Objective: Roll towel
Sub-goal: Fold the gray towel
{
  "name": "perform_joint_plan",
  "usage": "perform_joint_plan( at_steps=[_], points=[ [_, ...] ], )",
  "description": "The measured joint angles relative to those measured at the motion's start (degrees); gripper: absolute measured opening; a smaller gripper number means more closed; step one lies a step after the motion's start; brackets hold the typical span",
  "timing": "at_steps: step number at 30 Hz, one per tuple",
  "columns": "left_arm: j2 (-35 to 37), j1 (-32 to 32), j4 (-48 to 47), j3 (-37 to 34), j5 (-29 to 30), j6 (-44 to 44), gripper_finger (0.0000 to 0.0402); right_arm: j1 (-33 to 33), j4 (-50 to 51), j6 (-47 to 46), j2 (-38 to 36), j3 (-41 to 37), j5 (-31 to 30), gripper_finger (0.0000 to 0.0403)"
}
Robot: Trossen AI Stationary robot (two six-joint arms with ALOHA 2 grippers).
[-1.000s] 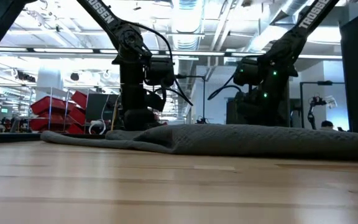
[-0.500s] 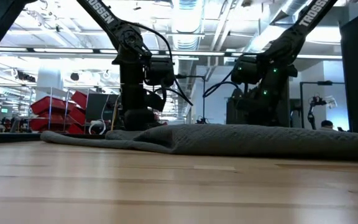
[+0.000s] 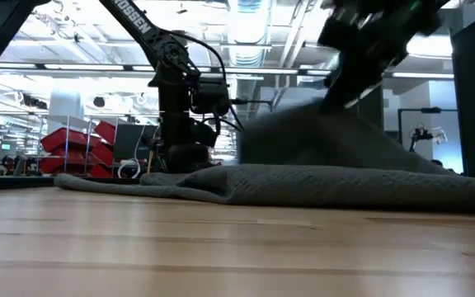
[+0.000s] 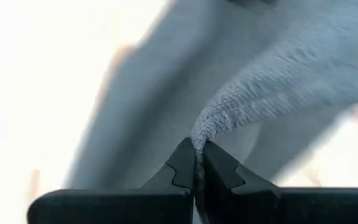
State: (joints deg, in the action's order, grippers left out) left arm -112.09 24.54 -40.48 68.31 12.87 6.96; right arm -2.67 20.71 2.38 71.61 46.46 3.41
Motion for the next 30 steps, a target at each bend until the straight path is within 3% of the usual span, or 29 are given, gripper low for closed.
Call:
perform_joint_plan(
  at_steps=[6,12,17,25,30],
  points=[
    [0.0,2.9,0.5,0.0,0.5,1.0,0.0,18.7,-0.3,-10.2,-2.2,0.1,1.4,0.0001],
    [0.0,5.2,0.5,0.0,0.7,2.3,0.0,32.8,-3.8,-25.1,3.1,0.1,1.0,0.0],
    [0.0,5.7,0.2,0.0,0.7,3.2,0.0,39.5,-8.6,-35.0,11.2,0.1,0.0,0.0],
    [-0.3,5.9,-3.3,1.5,1.9,5.4,0.0,47.6,-16.5,-50.7,24.7,0.1,5.3,0.0],
    [-0.4,5.9,-5.5,2.4,1.6,7.1,0.0,52.0,-20.9,-61.6,29.1,0.1,5.9,0.0]
  ],
)
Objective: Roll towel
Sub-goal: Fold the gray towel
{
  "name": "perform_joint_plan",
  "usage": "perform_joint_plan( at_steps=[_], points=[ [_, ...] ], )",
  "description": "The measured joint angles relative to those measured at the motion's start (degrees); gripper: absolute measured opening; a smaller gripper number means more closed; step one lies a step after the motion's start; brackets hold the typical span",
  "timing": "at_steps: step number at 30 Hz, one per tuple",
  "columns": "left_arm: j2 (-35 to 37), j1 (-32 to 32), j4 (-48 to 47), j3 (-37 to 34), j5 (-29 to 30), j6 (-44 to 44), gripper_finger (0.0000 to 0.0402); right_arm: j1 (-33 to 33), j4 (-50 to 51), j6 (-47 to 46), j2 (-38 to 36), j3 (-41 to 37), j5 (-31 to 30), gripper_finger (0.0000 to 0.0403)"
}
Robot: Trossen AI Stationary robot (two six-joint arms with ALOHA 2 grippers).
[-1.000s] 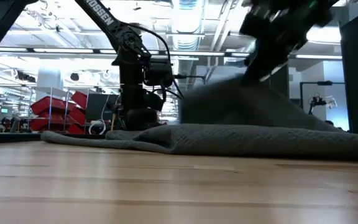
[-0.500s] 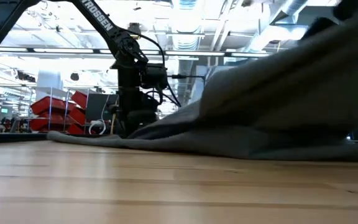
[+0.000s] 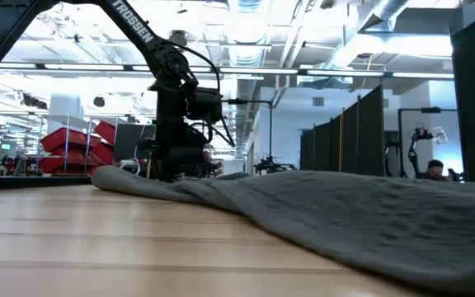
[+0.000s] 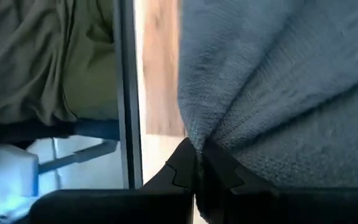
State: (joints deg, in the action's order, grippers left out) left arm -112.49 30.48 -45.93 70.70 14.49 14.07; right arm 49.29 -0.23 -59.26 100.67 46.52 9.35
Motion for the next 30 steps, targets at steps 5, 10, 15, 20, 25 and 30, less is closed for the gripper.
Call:
perform_joint_plan(
  at_steps=[5,10,15,20,25,30],
  points=[
    [0.0,-0.1,-6.0,0.0,-0.8,3.6,0.0,2.8,3.7,-10.3,-1.4,0.0,-0.1,0.0012],
    [0.7,-2.5,-13.6,-0.3,0.4,4.2,0.0,4.4,15.5,-11.8,-8.8,0.0,-8.9,0.0043],
    [6.5,-6.8,-15.7,-0.3,2.6,5.6,0.0,5.1,28.2,-12.8,-17.0,0.0,-20.8,0.0065],
    [15.0,-12.2,-13.7,-1.6,3.9,8.3,0.0,4.0,32.1,-16.6,-19.9,0.0,-21.3,0.0079],
    [21.3,-20.0,-5.5,-9.6,4.3,10.0,0.0,4.7,32.3,-22.1,-17.8,0.0,-14.7,0.0105],
    [23.0,-26.2,7.1,-19.4,2.9,13.1,0.0,0.4,45.0,-17.7,-17.0,0.0,-23.8,0.0117]
  ],
)
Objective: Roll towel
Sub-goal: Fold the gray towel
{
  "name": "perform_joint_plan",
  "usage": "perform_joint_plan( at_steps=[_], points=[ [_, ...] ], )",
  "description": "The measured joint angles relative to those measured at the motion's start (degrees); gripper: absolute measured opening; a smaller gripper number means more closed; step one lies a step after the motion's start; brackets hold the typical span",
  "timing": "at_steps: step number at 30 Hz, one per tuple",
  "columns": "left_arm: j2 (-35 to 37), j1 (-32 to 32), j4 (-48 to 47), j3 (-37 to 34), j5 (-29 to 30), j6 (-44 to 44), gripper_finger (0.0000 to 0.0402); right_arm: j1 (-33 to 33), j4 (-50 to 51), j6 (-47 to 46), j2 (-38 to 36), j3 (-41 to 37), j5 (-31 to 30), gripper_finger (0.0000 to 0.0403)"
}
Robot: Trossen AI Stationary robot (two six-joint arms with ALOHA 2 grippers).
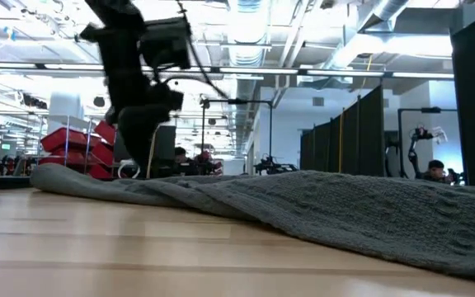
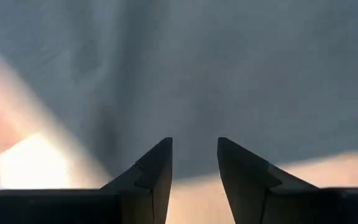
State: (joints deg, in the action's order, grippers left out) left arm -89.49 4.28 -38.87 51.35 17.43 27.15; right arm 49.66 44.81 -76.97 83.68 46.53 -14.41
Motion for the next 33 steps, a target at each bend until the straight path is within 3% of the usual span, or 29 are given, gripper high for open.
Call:
perform_joint_plan(
  at_steps=[3,6,13,18,24,28,30,33],
  points=[
    [0.0,-2.4,7.4,-5.0,-0.8,2.6,0.0,-5.1,3.8,7.8,-0.1,0.0,-6.7,0.0116],
    [-0.2,-4.1,11.6,-9.4,-0.6,6.3,0.0,-11.8,2.7,17.1,0.0,0.0,-8.3,0.0108],
    [0.6,-10.3,10.6,-14.1,2.1,16.9,0.0,-22.3,-12.4,33.7,0.0,-4.8,-8.6,0.0072],
    [3.2,-17.4,4.2,-14.5,0.2,26.2,0.0,-24.5,-14.3,30.8,0.0,-9.4,-4.8,0.0011],
    [7.2,-26.2,2.9,-14.7,-5.6,37.8,0.0,-24.1,-3.5,18.6,-0.2,-10.5,-3.9,0.0005],
    [10.0,-30.4,6.5,-15.0,-8.3,38.6,0.0,-23.8,3.2,17.5,-1.6,-9.4,-6.0,0.0001],
    [12.1,-30.9,10.3,-14.9,-7.3,36.3,0.0,-24.1,2.3,19.7,-2.8,-8.5,-7.6,0.0001],
    [14.9,-29.9,13.8,-14.7,0.8,30.2,0.0,-25.2,-2.0,26.9,-3.9,-8.1,-8.4,0.0]
  ],
)
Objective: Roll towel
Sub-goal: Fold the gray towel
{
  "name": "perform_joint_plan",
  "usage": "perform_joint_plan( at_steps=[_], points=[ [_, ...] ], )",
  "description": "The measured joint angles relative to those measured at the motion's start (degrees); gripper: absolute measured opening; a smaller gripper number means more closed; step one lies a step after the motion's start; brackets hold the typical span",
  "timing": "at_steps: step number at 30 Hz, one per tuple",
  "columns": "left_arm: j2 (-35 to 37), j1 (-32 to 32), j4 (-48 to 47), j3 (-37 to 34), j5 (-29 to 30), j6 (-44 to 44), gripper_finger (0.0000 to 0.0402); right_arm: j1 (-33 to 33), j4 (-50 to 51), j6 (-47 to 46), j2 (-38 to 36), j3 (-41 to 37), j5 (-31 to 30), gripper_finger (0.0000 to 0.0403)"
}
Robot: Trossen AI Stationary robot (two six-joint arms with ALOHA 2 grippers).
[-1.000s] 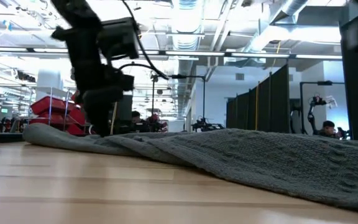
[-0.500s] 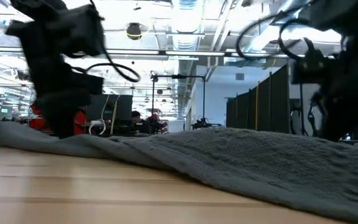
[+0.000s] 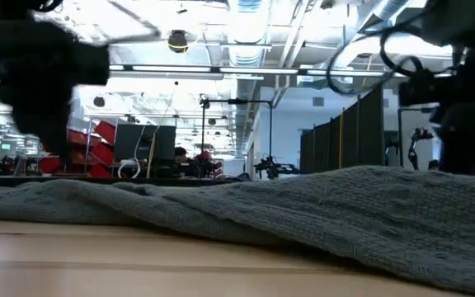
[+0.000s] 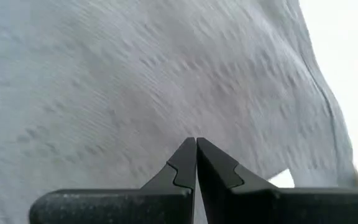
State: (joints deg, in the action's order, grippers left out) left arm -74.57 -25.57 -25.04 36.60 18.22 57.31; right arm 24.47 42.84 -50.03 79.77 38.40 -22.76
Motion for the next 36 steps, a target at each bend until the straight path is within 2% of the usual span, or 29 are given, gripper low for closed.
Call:
perform_joint_plan(
  at_steps=[3,7,9,14,17,19,24,31,36],
  points=[
    [0.4,4.3,0.2,0.0,5.7,-4.9,0.0,-1.6,-9.5,7.3,0.2,0.1,-0.1,0.0],
    [-2.5,11.8,0.1,-1.5,5.8,-9.5,0.0,-3.9,-21.1,16.2,1.8,-1.2,2.4,0.0],
    [-4.6,15.3,-0.9,-2.4,5.8,-11.8,0.0,-5.0,-22.4,17.4,2.4,-1.5,3.0,0.0],
    [-9.3,21.2,-2.7,-3.2,6.7,-12.4,0.0,-6.7,-22.2,17.3,2.5,-1.8,6.1,0.0],
    [-11.2,22.2,-3.4,-3.1,7.4,-12.4,0.0,-8.0,-23.0,17.1,2.7,-3.4,11.6,0.0],
    [-11.4,22.3,-3.3,-3.1,7.4,-12.5,0.0,-9.6,-23.4,17.6,3.2,-4.2,13.2,0.0],
    [-11.1,22.6,-3.8,-3.2,6.9,-10.9,0.0,-16.3,-23.2,20.2,2.8,-5.6,14.7,0.0],
    [-11.0,23.7,-5.5,-3.3,8.3,-9.5,0.0,-27.6,-19.3,28.0,1.8,-4.7,13.1,0.0],
    [-11.1,24.5,-5.8,-3.3,9.2,-10.8,0.0,-26.1,-13.5,33.8,-2.1,0.1,12.8,0.0]
  ],
)
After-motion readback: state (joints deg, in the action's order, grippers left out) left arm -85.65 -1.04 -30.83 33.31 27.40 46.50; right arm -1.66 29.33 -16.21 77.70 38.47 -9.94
